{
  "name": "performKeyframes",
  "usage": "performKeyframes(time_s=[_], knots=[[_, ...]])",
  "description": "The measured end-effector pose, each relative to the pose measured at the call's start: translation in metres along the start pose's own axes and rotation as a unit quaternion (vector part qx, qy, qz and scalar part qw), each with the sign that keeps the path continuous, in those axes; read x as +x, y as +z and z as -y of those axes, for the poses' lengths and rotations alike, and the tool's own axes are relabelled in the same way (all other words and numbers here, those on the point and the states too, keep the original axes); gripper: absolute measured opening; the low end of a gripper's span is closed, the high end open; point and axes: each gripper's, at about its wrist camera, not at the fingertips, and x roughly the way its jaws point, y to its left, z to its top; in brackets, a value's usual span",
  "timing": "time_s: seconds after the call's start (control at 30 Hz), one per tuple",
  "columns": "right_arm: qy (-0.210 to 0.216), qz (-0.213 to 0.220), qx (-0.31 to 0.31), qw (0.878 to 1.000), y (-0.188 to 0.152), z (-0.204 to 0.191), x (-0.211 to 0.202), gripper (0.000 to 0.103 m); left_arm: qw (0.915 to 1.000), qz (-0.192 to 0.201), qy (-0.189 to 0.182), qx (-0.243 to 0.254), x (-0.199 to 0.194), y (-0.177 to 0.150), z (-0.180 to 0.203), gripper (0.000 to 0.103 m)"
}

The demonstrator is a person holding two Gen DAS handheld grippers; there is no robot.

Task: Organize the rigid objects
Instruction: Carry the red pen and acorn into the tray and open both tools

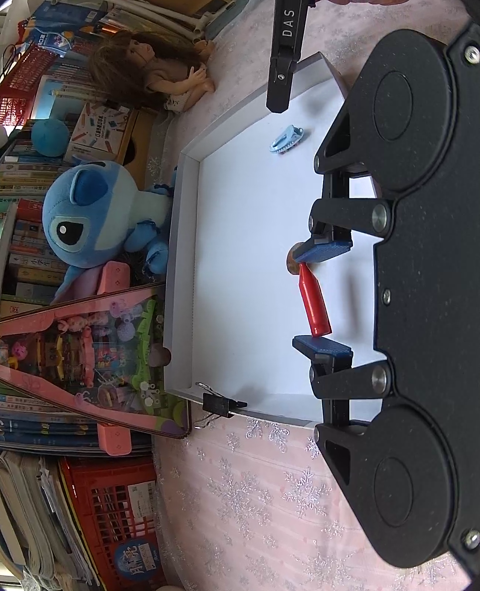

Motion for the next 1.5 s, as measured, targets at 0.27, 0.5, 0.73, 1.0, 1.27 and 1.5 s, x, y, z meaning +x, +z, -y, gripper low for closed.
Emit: performKeyframes(time_s=[0.27,0.5,0.73,1.0,1.27,1.5], knots=[[-0.007,-0.007,0.001,1.0,0.002,-0.003,0.011,0.025,1.0,-0.001,0.002,0.007,0.006,0.0,0.002,0.041],[-0.016,-0.01,0.008,1.0,0.005,-0.003,0.021,0.025,0.9999,-0.003,0.004,0.014,0.011,-0.001,0.004,0.041],[-0.018,-0.011,0.0,1.0,0.004,-0.005,0.024,0.025,0.9997,-0.007,0.007,0.02,0.016,-0.003,0.004,0.041],[-0.014,-0.011,-0.002,1.0,0.004,-0.005,0.024,0.029,0.9994,0.0,0.016,0.031,0.016,-0.005,0.007,0.041],[-0.002,0.001,0.001,1.0,0.001,-0.005,0.016,0.05,0.9983,0.011,0.036,0.044,0.009,-0.007,0.009,0.054],[0.003,0.03,-0.026,0.999,-0.007,-0.009,-0.007,0.065,0.9983,0.032,0.023,0.043,-0.016,-0.012,0.011,0.071]])
